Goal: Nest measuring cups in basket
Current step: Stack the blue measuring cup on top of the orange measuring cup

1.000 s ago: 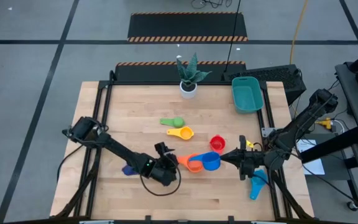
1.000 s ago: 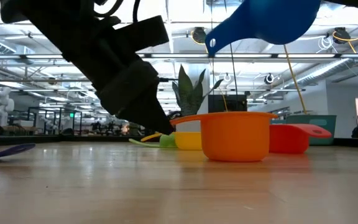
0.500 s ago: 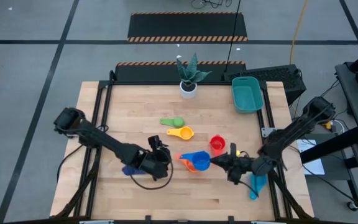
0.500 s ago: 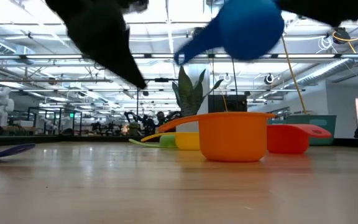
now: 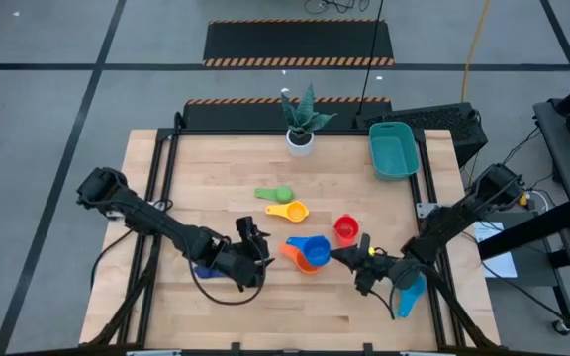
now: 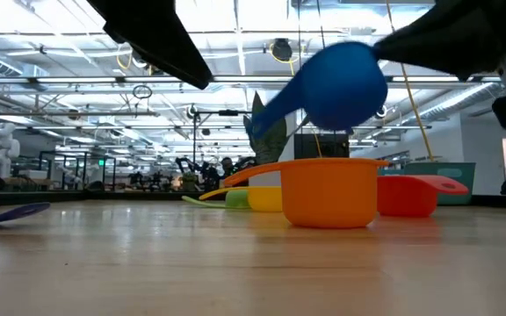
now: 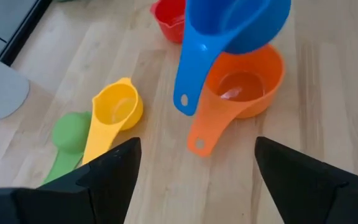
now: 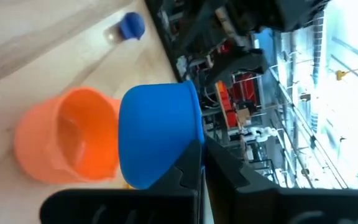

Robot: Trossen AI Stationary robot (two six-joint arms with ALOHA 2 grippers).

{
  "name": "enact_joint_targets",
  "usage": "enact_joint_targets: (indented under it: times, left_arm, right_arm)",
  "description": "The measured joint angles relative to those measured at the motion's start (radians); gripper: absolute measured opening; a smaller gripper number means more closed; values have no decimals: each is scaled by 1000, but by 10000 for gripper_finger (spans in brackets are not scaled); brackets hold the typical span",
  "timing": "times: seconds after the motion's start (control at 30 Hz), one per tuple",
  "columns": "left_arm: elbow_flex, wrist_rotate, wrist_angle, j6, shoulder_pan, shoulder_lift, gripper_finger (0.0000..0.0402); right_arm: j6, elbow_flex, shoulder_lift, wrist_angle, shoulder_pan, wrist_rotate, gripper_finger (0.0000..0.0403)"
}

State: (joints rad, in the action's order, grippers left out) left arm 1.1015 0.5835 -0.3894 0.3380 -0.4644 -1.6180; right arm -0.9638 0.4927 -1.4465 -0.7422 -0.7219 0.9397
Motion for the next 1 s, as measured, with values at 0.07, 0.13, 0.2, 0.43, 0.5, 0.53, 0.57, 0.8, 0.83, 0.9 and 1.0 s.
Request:
enact_joint_targets:
  times: [0.07, 0.13, 0.2, 0.43, 0.5, 0.53, 0.57, 0.8, 0.83, 0.9, 1.0]
  left_arm:
    - [0, 0, 1, -1, 1, 0, 311]
    - [0, 0, 6, -4, 7, 0, 303]
    - [0, 0, 12, -4, 15, 0, 294]
    - [0, -1, 81, -36, 38, 0, 262]
    - [0, -6, 103, -49, 39, 0, 255]
    - [0, -8, 114, -55, 40, 0, 251]
    - [0, -8, 125, -59, 40, 0, 249]
    - [0, -12, 159, -70, 38, 0, 244]
    - [0, -18, 158, -70, 38, 0, 244]
    - [0, -33, 158, -70, 38, 0, 243]
    - [0, -36, 157, -70, 38, 0, 243]
  right_arm:
    - [13, 0, -26, 0, 0, 0, 0]
    - [22, 0, -53, -18, 0, -1, 0]
    - [24, 0, -74, -50, 0, -2, 0]
    - [67, 0, -86, -68, 8, -41, 0]
    - [92, 0, -86, -61, 17, -70, 0]
    - [106, 0, -87, -56, 23, -80, 0]
    - [118, 0, -87, -51, 29, -84, 0]
    - [171, 1, -86, -25, 69, -134, 10]
    - [170, 1, -86, -24, 71, -134, 12]
    - [169, 1, -86, -24, 71, -133, 18]
    - [179, 1, -86, -24, 71, -134, 29]
